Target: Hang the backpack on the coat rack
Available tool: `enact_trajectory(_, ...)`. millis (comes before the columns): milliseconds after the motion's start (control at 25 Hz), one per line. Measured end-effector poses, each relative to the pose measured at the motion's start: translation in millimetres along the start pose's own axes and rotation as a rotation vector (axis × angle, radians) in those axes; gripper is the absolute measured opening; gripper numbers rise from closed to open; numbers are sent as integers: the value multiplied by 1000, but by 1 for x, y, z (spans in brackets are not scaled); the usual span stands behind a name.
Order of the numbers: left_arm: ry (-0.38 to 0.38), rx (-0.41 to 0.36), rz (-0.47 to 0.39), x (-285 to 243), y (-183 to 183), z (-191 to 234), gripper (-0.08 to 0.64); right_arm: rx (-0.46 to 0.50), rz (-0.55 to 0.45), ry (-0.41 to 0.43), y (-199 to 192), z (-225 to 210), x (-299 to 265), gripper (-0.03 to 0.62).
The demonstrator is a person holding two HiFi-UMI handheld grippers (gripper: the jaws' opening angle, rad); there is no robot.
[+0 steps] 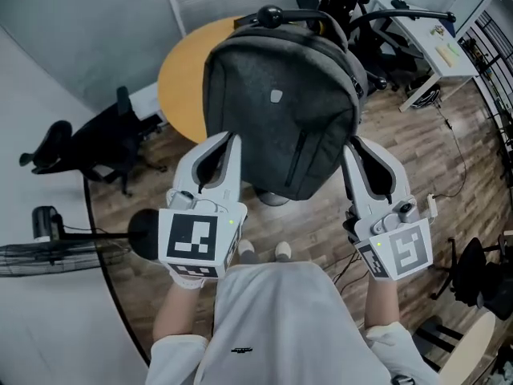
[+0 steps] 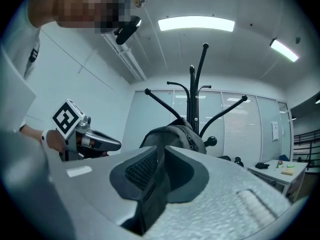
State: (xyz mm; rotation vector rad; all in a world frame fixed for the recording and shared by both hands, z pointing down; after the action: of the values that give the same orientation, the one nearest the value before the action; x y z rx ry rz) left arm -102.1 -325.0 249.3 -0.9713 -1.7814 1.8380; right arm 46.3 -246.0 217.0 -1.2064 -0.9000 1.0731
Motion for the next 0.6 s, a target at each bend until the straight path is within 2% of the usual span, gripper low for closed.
enact_trajectory(280, 49, 168, 39, 13, -57, -6, 17, -27, 39, -34, -32, 14, 11, 34)
enact_trajectory(360, 51, 173, 36, 19, -67, -7, 17, -41, 66, -29, -46, 17, 14, 34)
enact_trajectory(480, 8, 159, 27, 26, -79, -17, 17, -96, 91, -10, -62, 24, 21, 15)
enact_trajectory(600, -6, 152, 45, 32, -91, -24, 18, -130, 102, -24, -73, 28, 25, 15)
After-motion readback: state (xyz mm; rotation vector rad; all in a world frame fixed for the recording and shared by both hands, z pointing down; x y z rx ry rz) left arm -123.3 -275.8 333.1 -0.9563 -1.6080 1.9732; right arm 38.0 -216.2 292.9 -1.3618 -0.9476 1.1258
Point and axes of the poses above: the fingertips, and each gripper's own axes: x backward along the fingers, z to its left, y out of its top, the point moved 1 cm from there along x, backward along the fingers, and after that the axes turned 5 degrees about z, right-handed, at the moved point
